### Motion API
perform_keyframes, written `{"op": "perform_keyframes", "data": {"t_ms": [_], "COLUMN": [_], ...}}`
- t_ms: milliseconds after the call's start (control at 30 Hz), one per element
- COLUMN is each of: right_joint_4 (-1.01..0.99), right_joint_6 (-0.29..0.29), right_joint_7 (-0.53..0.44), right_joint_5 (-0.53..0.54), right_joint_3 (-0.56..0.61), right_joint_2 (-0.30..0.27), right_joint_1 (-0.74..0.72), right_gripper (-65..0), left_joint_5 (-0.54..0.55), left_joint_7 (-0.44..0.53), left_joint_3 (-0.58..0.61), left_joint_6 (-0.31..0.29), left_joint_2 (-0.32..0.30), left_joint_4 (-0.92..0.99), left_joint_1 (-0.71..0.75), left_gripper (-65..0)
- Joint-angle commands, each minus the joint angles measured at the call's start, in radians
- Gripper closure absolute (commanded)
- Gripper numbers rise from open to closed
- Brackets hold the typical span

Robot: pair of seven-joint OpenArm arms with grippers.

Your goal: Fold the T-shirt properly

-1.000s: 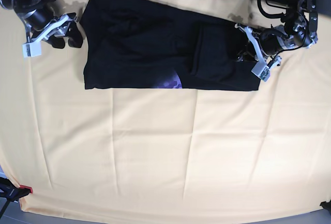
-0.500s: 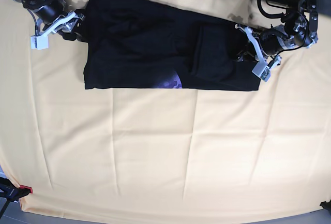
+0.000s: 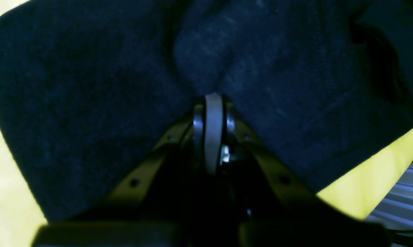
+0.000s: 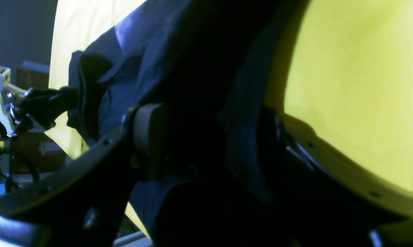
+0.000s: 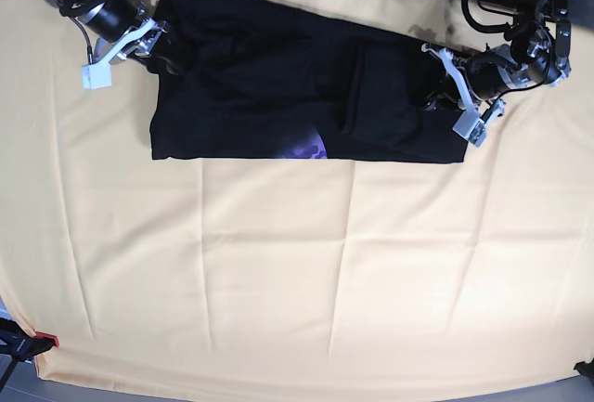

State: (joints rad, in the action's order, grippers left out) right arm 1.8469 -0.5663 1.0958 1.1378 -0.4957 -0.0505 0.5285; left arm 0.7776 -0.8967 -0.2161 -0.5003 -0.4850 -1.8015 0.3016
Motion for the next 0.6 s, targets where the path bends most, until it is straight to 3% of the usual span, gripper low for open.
{"op": "perform_keyframes", "data": {"t_ms": [0,333,567], "right_joint_4": [0.009,0.009,0.009], "right_joint_6": [-0.014,-0.079,-0.093], "right_joint_7": [0.005,0.069,0.072], "right_joint_5": [0.032,0.210,0.274], "right_joint_3": [-0.002,-0.107,-0.104], "right_joint_2": [-0.016,-0.098,-0.103], "right_joint_1": [0.006,0.006,0.006], "right_gripper": [-39.4,-39.5,-49.9], "left_joint_5": [-0.003,-0.002,-0.002], "left_joint_7": [-0.002,-0.002,0.002], "left_joint_3": [-0.007,-0.007,-0.007], "left_joint_6": [0.004,0.004,0.004], "left_joint_2": [-0.016,-0.016,-0.016], "left_joint_4": [-0.009,-0.009,-0.009], "left_joint_1": [-0.005,-0.005,-0.006], "left_gripper": [0.0,0.0,0.0]}}
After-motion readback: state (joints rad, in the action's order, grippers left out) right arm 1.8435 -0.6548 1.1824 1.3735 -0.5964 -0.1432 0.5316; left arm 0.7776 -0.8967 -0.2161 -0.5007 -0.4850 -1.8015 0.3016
